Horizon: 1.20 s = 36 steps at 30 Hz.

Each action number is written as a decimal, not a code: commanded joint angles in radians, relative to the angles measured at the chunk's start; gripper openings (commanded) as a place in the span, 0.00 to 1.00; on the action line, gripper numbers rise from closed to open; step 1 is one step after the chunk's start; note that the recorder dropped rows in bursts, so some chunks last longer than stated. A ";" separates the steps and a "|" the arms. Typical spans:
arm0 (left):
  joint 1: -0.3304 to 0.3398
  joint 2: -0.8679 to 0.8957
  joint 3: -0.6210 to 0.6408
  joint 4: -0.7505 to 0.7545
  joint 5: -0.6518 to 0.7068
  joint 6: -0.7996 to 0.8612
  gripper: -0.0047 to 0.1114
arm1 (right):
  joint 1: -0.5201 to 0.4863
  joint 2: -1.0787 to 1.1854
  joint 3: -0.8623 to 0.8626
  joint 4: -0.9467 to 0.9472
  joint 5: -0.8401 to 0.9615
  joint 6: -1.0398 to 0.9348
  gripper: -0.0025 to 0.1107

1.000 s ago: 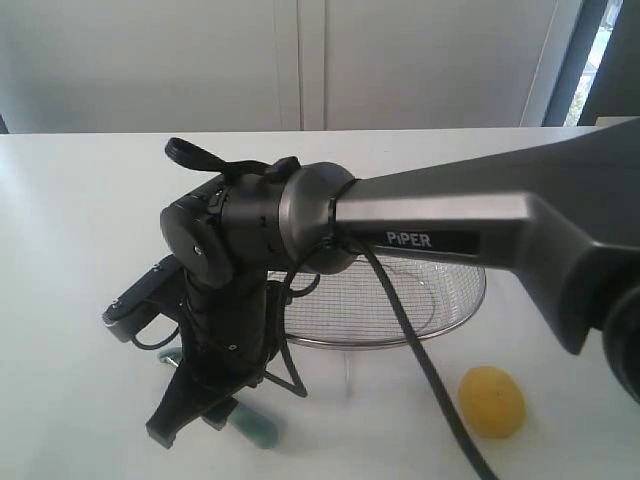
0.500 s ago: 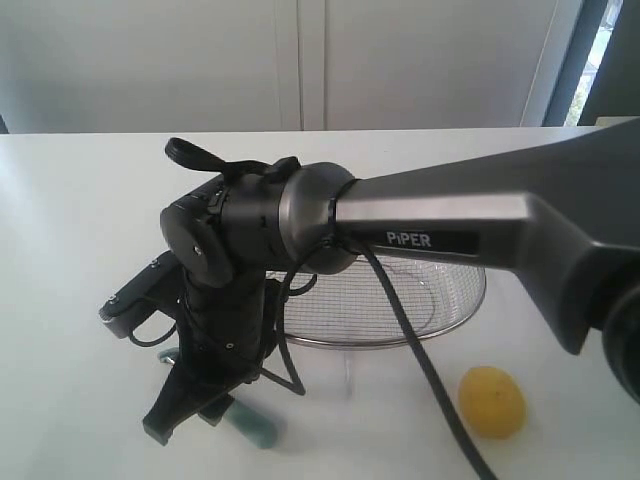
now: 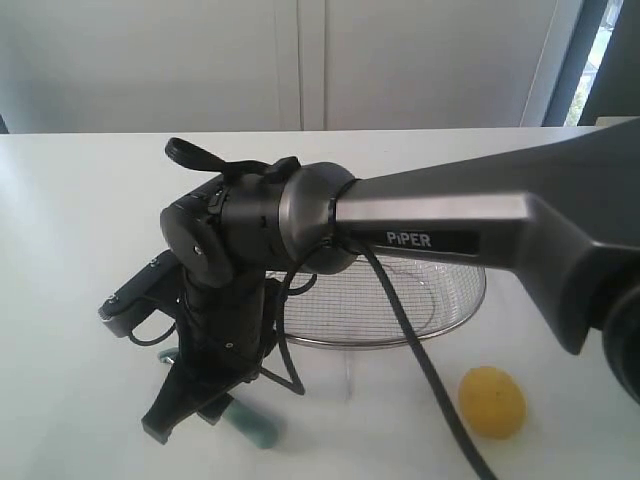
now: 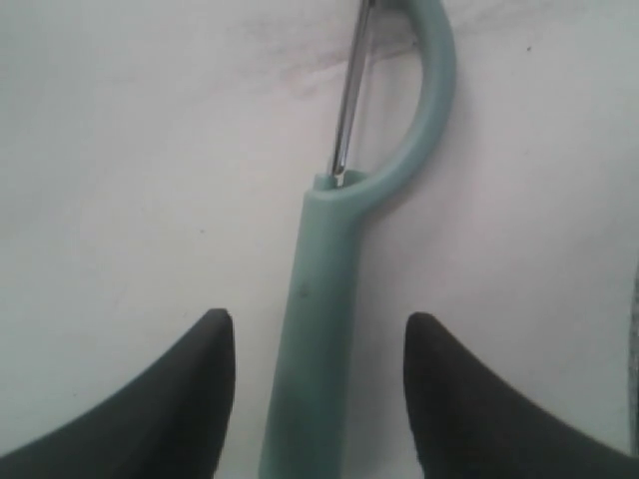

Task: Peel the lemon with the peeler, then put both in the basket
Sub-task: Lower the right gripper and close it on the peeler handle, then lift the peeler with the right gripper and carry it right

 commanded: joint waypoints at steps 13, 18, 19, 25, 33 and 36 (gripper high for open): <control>0.003 -0.005 0.002 -0.007 0.003 -0.002 0.04 | 0.004 0.056 0.000 0.000 0.019 0.004 0.46; 0.003 -0.005 0.002 -0.007 0.003 -0.002 0.04 | 0.004 0.082 0.000 0.000 0.019 0.004 0.46; 0.003 -0.005 0.002 -0.007 0.003 -0.002 0.04 | 0.004 0.082 0.000 0.000 0.019 0.004 0.46; 0.003 -0.005 0.002 -0.007 0.003 -0.002 0.04 | 0.004 0.084 0.000 -0.002 0.024 0.029 0.26; 0.003 -0.005 0.002 -0.007 0.003 -0.002 0.04 | 0.004 0.084 0.000 -0.006 0.022 0.032 0.02; 0.003 -0.005 0.002 -0.007 0.003 -0.002 0.04 | 0.004 0.077 0.000 -0.006 0.012 0.032 0.02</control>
